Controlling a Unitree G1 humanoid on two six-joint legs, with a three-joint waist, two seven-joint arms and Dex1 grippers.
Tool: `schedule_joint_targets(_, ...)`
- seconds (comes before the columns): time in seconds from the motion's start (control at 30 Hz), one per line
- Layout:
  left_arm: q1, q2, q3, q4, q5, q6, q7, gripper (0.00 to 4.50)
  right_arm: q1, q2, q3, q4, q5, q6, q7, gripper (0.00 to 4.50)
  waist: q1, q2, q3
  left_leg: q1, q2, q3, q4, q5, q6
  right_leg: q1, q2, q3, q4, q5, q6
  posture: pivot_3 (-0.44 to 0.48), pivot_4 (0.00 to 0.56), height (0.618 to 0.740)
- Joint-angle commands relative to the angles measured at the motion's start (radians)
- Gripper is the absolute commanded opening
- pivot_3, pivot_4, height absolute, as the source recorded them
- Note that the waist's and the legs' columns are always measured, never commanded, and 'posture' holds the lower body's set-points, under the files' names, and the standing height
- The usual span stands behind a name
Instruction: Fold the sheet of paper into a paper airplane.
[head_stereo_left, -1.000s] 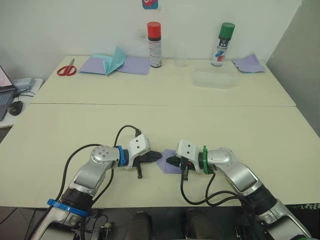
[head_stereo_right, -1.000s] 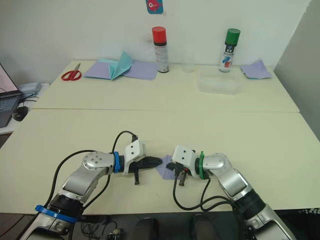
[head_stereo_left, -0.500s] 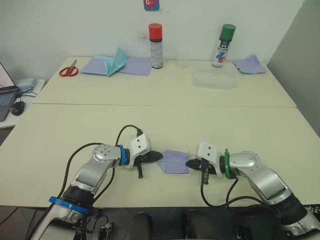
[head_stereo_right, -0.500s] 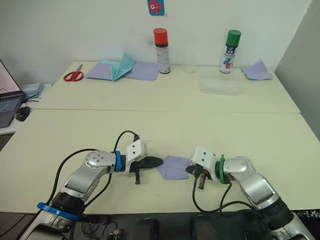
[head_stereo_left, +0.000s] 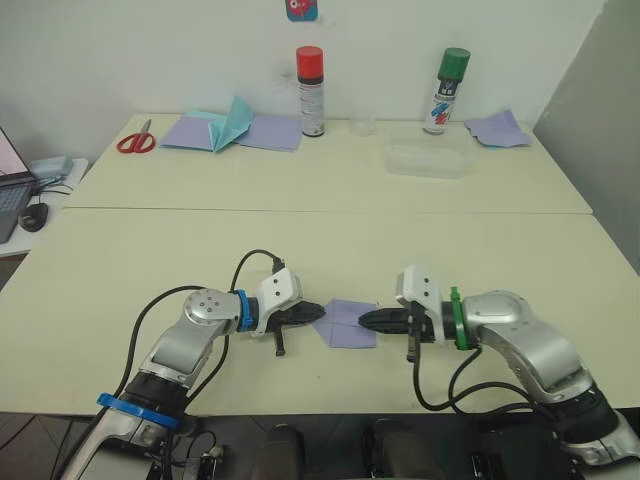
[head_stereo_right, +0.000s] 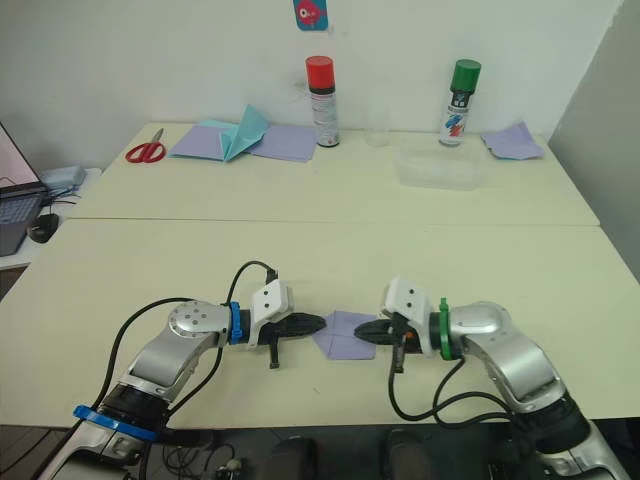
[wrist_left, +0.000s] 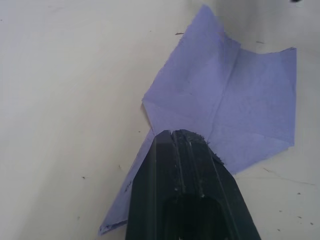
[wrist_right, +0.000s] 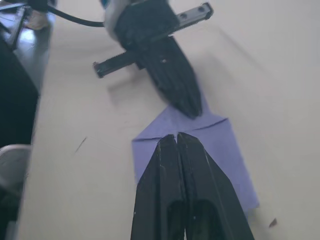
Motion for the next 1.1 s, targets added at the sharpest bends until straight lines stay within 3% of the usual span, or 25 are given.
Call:
schedule_joint_targets(0.03, 0.034, 0.010, -0.029, 0.026, 0.053, 0.028, 0.009, 0.00, -0.013, 0.017, 0.033, 0.062, -0.065, -0.061, -0.046, 0.03, 0.001, 0.000, 0.000, 0.000, 0.000, 0.000, 0.000, 0.000, 0.000, 0.000, 0.000, 0.000, 0.000, 0.000, 0.000, 0.000, 0.150, 0.740)
schedule_joint_targets(0.3, 0.034, 0.009, -0.028, 0.015, 0.053, 0.028, 0.012, 0.00, 0.030, 0.016, 0.115, 0.092, -0.139, -0.100, -0.056, 0.03, 0.001, 0.000, 0.000, -0.001, 0.000, 0.001, 0.000, 0.000, 0.000, -0.001, 0.000, 0.001, 0.000, 0.000, -0.001, 0.000, 0.150, 0.740)
schedule_joint_targets(0.63, 0.040, -0.019, 0.008, -0.134, -0.023, 0.025, -0.005, 0.00, 0.029, 0.019, 0.124, 0.137, -0.183, -0.136, -0.061, 0.03, 0.000, 0.000, 0.000, -0.001, 0.000, 0.001, 0.000, 0.000, 0.000, -0.001, 0.000, 0.001, 0.000, 0.000, -0.001, 0.000, 0.150, 0.740)
schedule_joint_targets(1.1, 0.087, -0.088, -0.057, -0.086, 0.077, 0.086, 0.098, 0.00, 0.020, 0.030, 0.100, 0.138, -0.177, -0.124, -0.074, 0.03, 0.000, -0.001, 0.001, -0.002, -0.001, 0.001, 0.000, 0.000, 0.000, -0.003, 0.002, 0.001, 0.001, 0.000, 0.000, 0.000, 0.150, 0.740)
